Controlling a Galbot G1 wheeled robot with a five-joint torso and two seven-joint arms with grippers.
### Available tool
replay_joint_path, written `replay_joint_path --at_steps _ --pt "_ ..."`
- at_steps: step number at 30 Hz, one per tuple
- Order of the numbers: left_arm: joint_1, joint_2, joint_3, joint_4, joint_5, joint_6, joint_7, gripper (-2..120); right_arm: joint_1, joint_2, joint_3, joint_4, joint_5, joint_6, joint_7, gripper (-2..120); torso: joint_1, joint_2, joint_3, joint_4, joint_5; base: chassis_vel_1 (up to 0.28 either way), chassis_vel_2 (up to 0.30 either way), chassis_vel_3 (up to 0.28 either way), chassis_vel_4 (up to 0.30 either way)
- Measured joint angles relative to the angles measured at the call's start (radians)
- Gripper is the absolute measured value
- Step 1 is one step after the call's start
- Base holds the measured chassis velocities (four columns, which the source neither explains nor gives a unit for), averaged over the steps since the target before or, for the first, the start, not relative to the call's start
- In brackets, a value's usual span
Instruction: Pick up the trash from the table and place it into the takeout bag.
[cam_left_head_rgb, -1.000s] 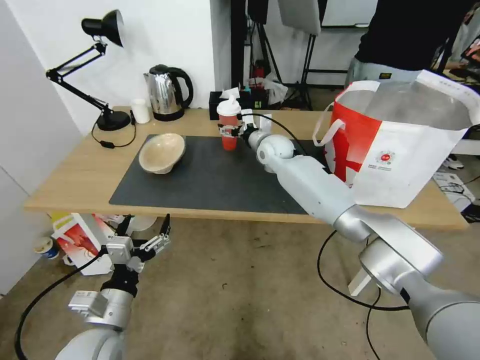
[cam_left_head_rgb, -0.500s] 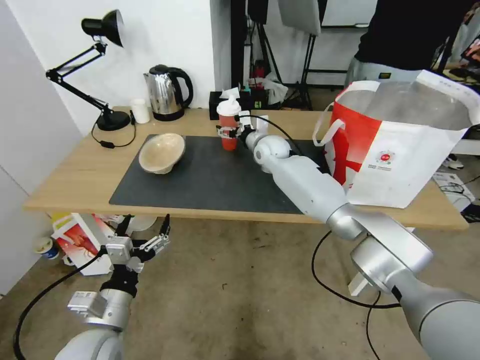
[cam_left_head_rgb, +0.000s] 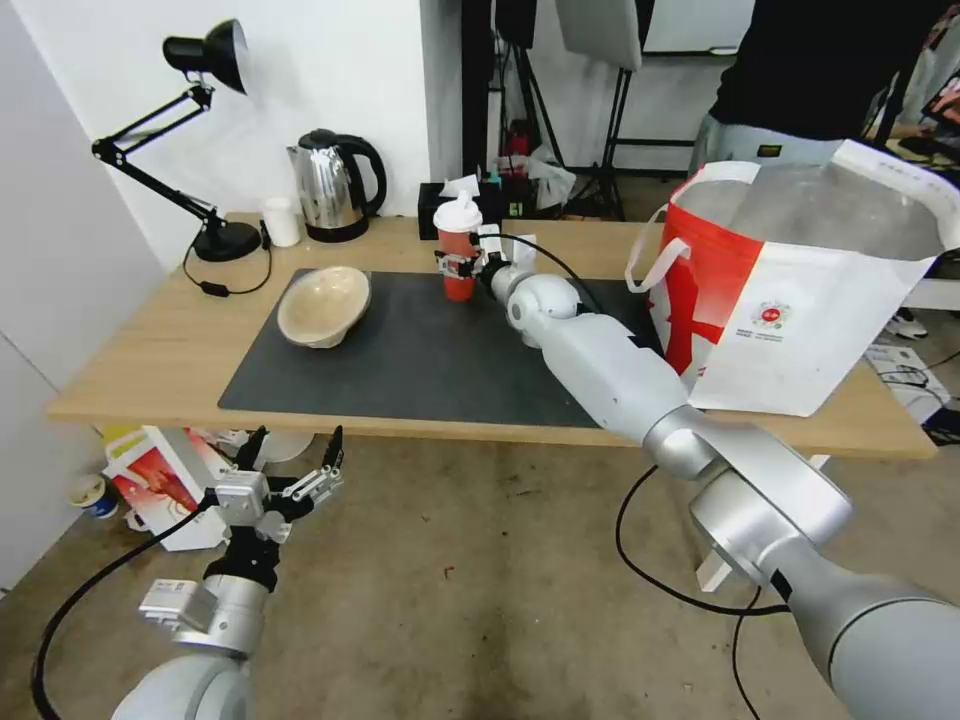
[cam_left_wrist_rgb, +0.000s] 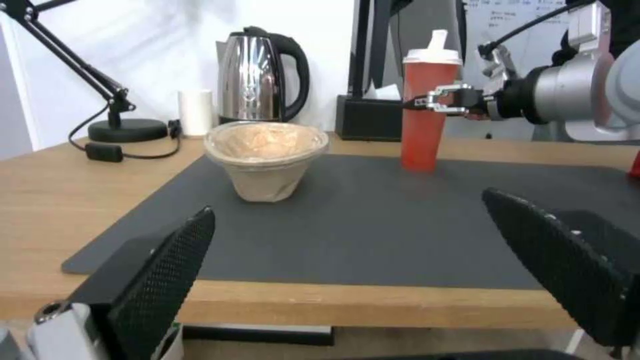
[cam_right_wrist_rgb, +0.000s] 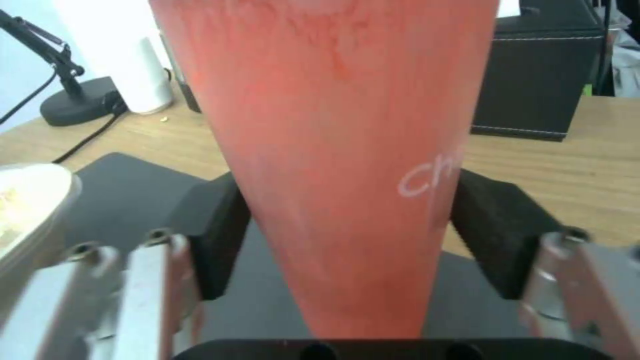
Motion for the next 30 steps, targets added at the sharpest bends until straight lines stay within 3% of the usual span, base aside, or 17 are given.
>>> replay_joint_path --at_steps 4,15,23,30 --pt "-0.001 0.002 0.000 -0.001 0.000 0.000 0.000 100 -0.002 -0.011 -0.001 0.004 0.000 0.003 -0.005 48 0.000 0.000 0.000 0.0001 0.0000 0.000 0.000 0.000 0.000" --pt "-0.004 0.004 -0.001 -0.003 -0.006 -0.003 0.000 100 -0.017 -0.053 0.001 0.102 0.011 0.003 0.009 25 0.000 0.000 0.000 0.0001 0.0000 0.000 0.000 0.000 0.000" --pt "-0.007 0.004 -0.003 -0.001 -0.007 -0.009 -0.002 100 -0.040 -0.167 0.011 0.311 0.075 -0.008 0.057 6 0.000 0.000 0.000 -0.0001 0.0002 0.000 0.000 0.000 0.000" --pt "-0.004 0.000 -0.006 -0.007 -0.004 -0.011 -0.002 100 -0.043 -0.295 0.044 0.551 0.170 -0.043 0.113 6 0.000 0.000 0.000 0.0001 0.0003 0.000 0.000 0.000 0.000"
